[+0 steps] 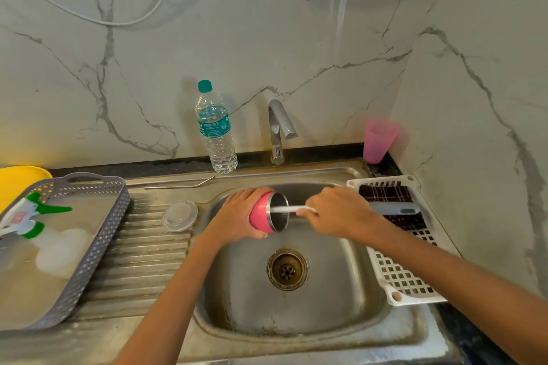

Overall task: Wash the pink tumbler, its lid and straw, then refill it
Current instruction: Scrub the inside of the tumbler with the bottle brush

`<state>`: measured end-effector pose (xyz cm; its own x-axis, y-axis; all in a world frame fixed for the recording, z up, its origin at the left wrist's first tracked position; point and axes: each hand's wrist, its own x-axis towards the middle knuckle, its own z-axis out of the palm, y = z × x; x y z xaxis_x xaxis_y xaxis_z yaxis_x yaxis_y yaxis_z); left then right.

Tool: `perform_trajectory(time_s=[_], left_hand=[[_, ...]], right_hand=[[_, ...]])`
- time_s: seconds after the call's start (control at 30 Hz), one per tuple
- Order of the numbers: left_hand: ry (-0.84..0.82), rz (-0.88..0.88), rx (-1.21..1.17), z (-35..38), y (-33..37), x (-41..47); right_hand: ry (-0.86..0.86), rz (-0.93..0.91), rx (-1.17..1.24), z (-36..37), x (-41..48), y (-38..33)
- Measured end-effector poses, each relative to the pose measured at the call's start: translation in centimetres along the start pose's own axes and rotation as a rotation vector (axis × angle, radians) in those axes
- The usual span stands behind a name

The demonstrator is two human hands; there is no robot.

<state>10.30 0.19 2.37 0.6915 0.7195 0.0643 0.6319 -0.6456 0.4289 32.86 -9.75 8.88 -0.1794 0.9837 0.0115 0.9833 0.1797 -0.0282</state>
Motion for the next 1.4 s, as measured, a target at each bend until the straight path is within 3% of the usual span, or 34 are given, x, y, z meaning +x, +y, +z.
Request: perform_trajectory(time_s=[0.1, 0.2, 0.3, 0.47, 0.57, 0.7, 0.83, 1.03, 1.23, 1.4], left_hand=[[-0.005, 0.037, 0.026, -0.5, 0.2, 0.1], [0.004, 0.031, 0.017, -0.4, 0.5, 0.4], [0.002, 0.005, -0.022, 0.2, 0.5, 0.6], [-0.01, 0.043, 0.032, -0.3, 0.7, 1.1], [0.021, 0.049, 0.03, -0.3, 0.8, 1.1], [0.005, 0.015, -0.004, 0.0, 0.4, 0.9], [-0.005, 0.055, 0.054, -1.1, 0.5, 1.1], [-0.018, 0.02, 0.115, -1.1, 0.5, 0.8], [-0.042, 0.058, 0.122, -1.4, 1.4, 0.6], [-0.038, 0.019, 0.145, -0.6, 0.6, 0.4]], right_hand=[[-0.018, 0.076, 0.002, 0.3, 0.4, 1.3], [-0.11, 0.034, 0.035, 1.1, -0.9, -0.6], [-0.053, -0.007, 0.056, 0.2, -0.8, -1.1], [-0.071, 0.111, 0.03, 0.4, 0.2, 1.1], [-0.104, 0.045, 0.075, 1.1, -1.3, -0.9], [-0.011, 0.021, 0.047, -0.5, -0.5, -0.4], [-0.06, 0.107, 0.089, -0.3, 0.3, 0.9], [-0.024, 0.004, 0.072, -0.4, -0.8, -1.4], [-0.086, 0.102, 0.09, 0.8, 0.1, 0.0], [-0.05, 0.017, 0.115, 0.6, -1.1, -1.7]])
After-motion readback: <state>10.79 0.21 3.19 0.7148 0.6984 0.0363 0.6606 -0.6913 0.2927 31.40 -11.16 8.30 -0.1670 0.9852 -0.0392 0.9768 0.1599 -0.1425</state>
